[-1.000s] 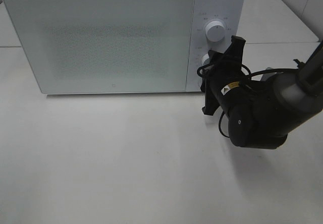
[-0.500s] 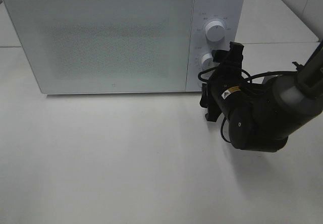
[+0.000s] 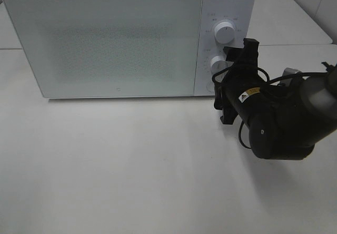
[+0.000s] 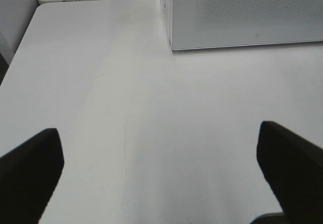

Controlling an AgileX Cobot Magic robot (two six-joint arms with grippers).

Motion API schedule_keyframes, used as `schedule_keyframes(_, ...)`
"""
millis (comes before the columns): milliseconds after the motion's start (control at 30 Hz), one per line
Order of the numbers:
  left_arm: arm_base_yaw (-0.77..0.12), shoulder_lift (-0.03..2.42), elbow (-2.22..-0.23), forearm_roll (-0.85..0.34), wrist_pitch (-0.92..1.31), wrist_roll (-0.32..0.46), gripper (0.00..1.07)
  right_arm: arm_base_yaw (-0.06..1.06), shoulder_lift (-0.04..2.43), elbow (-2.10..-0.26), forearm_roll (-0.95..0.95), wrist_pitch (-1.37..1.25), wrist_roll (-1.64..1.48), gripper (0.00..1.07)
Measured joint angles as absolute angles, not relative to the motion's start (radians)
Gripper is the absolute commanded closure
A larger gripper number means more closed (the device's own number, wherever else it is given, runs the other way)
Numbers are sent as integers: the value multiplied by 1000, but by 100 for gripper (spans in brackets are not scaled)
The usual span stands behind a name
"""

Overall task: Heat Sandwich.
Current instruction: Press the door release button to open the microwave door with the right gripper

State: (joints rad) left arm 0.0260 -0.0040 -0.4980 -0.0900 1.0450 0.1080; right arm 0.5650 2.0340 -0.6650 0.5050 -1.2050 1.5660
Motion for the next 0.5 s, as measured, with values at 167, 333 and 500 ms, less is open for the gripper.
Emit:
schedule_keyframes(167,26,-4,-498,-90,1045,108,7,565,1977,-595,414,-1138,1524,31)
schedule_keyframes(333,26,-4,-498,-90,1045,108,7,565,1892,-554,328,-992,1406,31)
schedule_keyframes(500,26,-4,-498,-90,1045,108,7,565,1773,-548,279,-739,1198,31)
